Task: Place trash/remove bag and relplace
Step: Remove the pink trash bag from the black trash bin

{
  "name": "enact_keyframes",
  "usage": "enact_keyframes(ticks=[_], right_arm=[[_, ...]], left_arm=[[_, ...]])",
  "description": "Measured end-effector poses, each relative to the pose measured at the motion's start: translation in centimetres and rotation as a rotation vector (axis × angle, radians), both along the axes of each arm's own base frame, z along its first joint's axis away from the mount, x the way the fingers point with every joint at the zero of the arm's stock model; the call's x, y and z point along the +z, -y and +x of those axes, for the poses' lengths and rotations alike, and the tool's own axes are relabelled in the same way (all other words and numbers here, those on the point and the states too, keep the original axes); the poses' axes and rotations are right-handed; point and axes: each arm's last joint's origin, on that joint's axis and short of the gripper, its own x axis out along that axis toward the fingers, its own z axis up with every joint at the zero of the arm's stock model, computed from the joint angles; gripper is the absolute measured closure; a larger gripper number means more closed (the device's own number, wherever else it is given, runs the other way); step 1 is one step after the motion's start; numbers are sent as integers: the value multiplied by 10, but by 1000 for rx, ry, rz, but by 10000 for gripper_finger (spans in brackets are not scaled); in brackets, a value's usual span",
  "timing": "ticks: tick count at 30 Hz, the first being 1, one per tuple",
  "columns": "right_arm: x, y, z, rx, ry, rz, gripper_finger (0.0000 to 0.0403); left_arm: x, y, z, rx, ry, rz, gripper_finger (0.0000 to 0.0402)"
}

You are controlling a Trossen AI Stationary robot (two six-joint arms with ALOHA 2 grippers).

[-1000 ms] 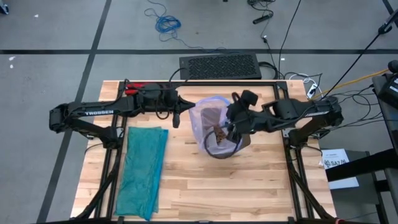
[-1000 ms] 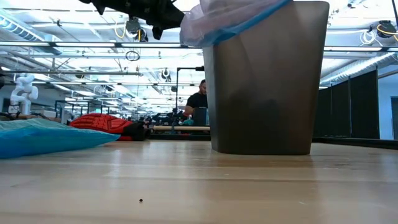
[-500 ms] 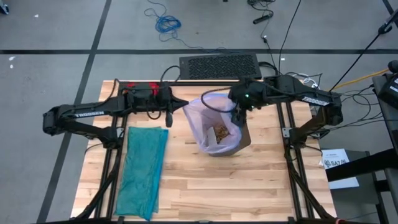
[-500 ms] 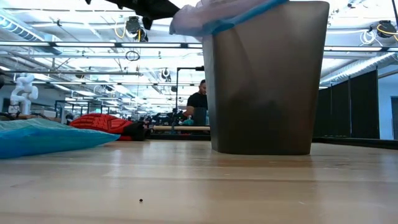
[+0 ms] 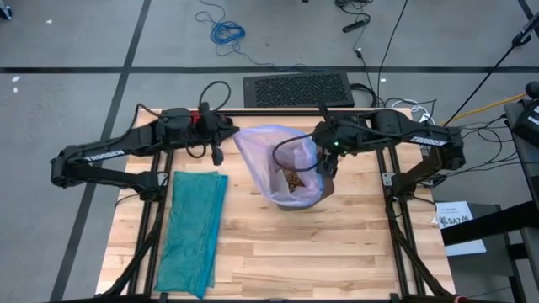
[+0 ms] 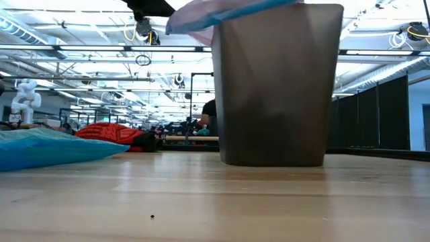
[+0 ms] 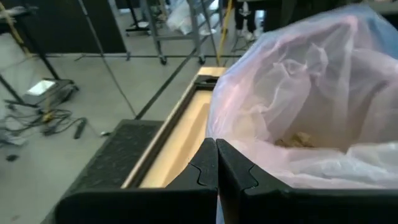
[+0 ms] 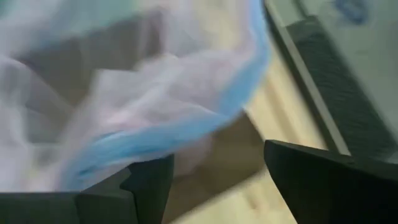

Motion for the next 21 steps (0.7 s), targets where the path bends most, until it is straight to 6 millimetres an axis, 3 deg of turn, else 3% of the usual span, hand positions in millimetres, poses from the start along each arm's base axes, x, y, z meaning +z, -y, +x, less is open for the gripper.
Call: enact_keyframes(ticks=[6,14,17,21], right_arm=[[-2,2,-6,-57,-63,-114,160],[0,7,-6,-80,-78,-245,160],[7,21,-1,-35,1,-225,160],[17,55,3,61,164,-72,160]], left_arm=[[14,0,-7,51,-45,39,402],[15,2,-9,47,-53,30,402],[15,5,-6,32,-48,31,402],[17,8,-5,16,-22,37,402]])
